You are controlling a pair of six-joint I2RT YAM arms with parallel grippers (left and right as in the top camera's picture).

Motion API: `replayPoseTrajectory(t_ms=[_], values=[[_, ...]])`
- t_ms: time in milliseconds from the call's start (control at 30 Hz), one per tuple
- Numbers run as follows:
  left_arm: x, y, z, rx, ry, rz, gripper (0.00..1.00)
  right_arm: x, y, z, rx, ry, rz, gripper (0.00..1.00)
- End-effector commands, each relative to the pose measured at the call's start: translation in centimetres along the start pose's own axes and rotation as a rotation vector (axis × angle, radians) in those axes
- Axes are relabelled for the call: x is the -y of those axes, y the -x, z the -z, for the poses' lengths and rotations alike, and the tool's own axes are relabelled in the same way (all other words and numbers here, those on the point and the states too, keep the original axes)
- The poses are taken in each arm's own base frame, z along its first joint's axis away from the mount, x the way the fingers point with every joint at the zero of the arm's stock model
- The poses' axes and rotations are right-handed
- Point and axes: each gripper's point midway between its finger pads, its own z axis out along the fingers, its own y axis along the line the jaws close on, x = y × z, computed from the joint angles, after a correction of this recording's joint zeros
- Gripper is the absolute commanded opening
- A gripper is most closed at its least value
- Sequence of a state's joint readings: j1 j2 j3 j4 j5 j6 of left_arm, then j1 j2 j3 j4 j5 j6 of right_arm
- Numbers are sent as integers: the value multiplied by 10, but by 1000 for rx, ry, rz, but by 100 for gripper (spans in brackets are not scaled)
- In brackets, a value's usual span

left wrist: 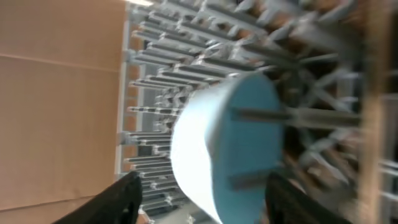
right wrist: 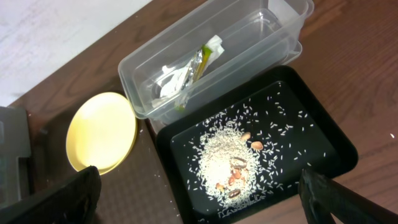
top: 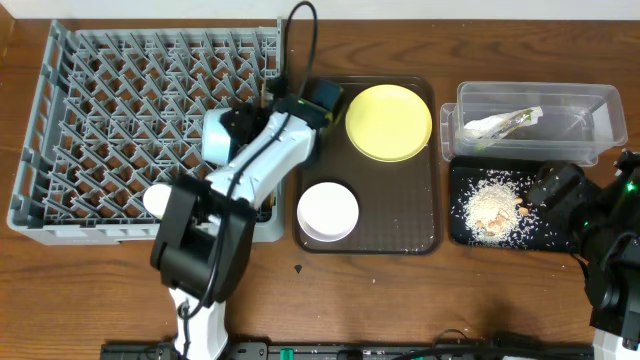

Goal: Sort waste into correct bins and load items into the dishwasher
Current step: 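Move the left gripper back to the white bowl on the brown tray, then grasp the white bowl rim with the left gripper and lift it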

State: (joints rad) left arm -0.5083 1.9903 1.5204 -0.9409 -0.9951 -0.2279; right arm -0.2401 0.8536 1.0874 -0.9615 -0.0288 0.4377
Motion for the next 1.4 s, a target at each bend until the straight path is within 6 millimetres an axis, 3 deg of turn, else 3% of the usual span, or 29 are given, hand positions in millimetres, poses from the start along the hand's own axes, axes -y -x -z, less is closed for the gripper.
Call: replayPoseTrajectory(t_ms=[0,167,333,400,533,567,600,767,1033,1167,1333,1367], values=[[-9,12,49,72,-230,107,66,1,6,4,20,-7,-8,99],[5,-6,114,71,-627,109,66,1,6,4,21,-8,-8,99],[17,-39,163,-37,-936,110,45,1,6,4,20,-7,-8,99],[28,-51,167,-95,-987,96,43,1,6,4,21,-8,-8,99],[61,-75,150,-193,-979,122,35,1,6,4,20,-7,-8,99],[83,-84,150,-209,-1022,102,22,1,6,4,21,-8,-8,99],[96,-88,151,-216,-1052,92,18,1,6,4,20,-7,-8,99],[151,-95,162,-174,-1158,52,14,1,6,4,20,-7,-8,99],[222,-90,213,-56,-1341,-41,14,1,6,4,20,-7,-8,99],[216,-82,239,-6,-1374,-57,14,1,6,4,21,-8,-8,99],[176,-60,252,49,-1349,-19,17,1,6,4,20,-7,-8,99],[167,-56,252,62,-1337,-5,22,1,6,4,21,-7,-8,99]])
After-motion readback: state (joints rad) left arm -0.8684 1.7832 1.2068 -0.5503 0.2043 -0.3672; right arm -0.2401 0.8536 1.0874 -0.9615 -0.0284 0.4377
